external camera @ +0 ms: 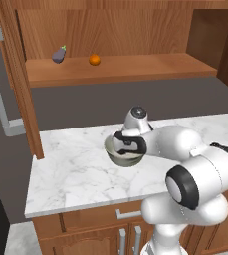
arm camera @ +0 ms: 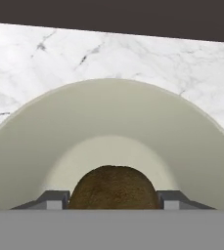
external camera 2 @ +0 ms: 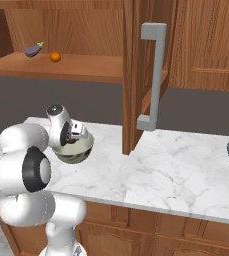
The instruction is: Open the cabinet. Pick the kiwi and tangerine from the cabinet and place them into the bowl. Then close the cabinet.
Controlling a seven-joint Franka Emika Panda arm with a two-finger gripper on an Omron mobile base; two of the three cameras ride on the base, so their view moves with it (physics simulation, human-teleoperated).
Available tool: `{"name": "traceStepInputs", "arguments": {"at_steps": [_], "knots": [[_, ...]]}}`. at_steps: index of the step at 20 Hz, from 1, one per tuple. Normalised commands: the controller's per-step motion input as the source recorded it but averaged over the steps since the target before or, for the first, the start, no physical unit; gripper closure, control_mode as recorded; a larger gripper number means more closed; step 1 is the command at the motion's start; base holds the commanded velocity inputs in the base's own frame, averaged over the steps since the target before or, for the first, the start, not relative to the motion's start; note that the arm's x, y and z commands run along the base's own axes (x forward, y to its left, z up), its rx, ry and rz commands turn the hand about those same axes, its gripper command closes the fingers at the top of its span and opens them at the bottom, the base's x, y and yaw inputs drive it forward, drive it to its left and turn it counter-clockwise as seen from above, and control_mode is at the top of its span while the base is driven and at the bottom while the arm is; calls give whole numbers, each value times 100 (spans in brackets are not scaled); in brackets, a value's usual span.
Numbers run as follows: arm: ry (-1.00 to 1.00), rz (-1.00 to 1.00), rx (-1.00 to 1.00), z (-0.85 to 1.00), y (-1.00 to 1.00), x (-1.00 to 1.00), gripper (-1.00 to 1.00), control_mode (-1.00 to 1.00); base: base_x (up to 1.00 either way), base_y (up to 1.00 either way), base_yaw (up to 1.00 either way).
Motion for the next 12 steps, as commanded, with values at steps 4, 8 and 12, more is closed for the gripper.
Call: {"name": "traceStepInputs", "arguments": {"at_steps": [4, 8, 12], "knots": [[0, 0, 0, -22, 0, 6, 100, -100, 0, 0, 0], [0, 0, 0, -13, 0, 18, 100, -100, 0, 0, 0], [0, 0, 0, -9, 0, 23, 100, -100, 0, 0, 0]]}}
